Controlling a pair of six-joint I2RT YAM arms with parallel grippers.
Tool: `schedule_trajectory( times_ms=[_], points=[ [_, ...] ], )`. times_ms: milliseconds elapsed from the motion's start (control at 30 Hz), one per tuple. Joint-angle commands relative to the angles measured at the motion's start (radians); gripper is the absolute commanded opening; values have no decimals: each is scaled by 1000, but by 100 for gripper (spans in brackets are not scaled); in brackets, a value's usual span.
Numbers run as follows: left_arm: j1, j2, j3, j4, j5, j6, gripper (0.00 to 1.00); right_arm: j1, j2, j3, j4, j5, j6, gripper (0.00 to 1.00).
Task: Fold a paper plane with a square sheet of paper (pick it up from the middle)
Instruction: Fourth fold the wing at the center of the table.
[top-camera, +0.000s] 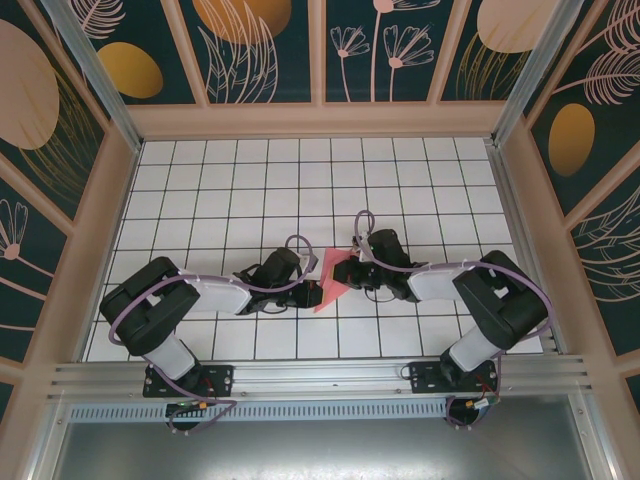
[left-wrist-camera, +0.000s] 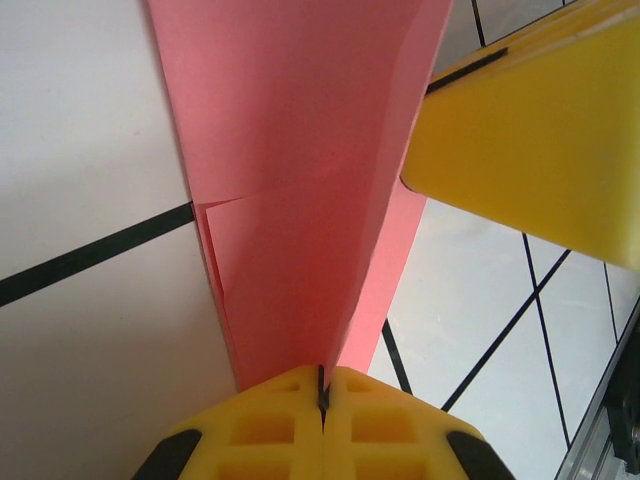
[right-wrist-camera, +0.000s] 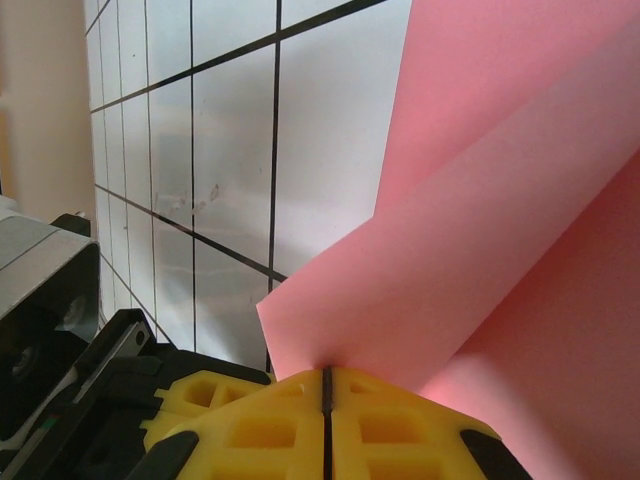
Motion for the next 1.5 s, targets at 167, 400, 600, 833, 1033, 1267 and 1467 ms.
schedule_trajectory(
  times_ms=[167, 400, 600, 833, 1033, 1267, 1467],
  points=[
    [8, 27, -35, 57, 0, -55, 2, -10, 44, 38, 60, -28, -13, 10],
    [14, 33, -55, 92, 5, -96, 1, -12, 79, 69, 36, -31, -17, 11],
    [50, 33, -99, 166, 53, -142, 1, -13, 103, 79, 41, -33, -15, 12],
    [53, 39, -87, 170, 88, -135, 1, -10, 108, 88, 57, -57, -12, 13],
    [55, 47, -86, 190, 101, -148, 1, -5, 125, 96, 62, -71, -12, 13],
    [77, 49, -107, 231, 128, -193, 2, -3, 146, 102, 67, -57, -5, 13],
    [101, 47, -137, 301, 170, -224, 2, -1, 163, 115, 75, -74, -7, 13]
  ],
)
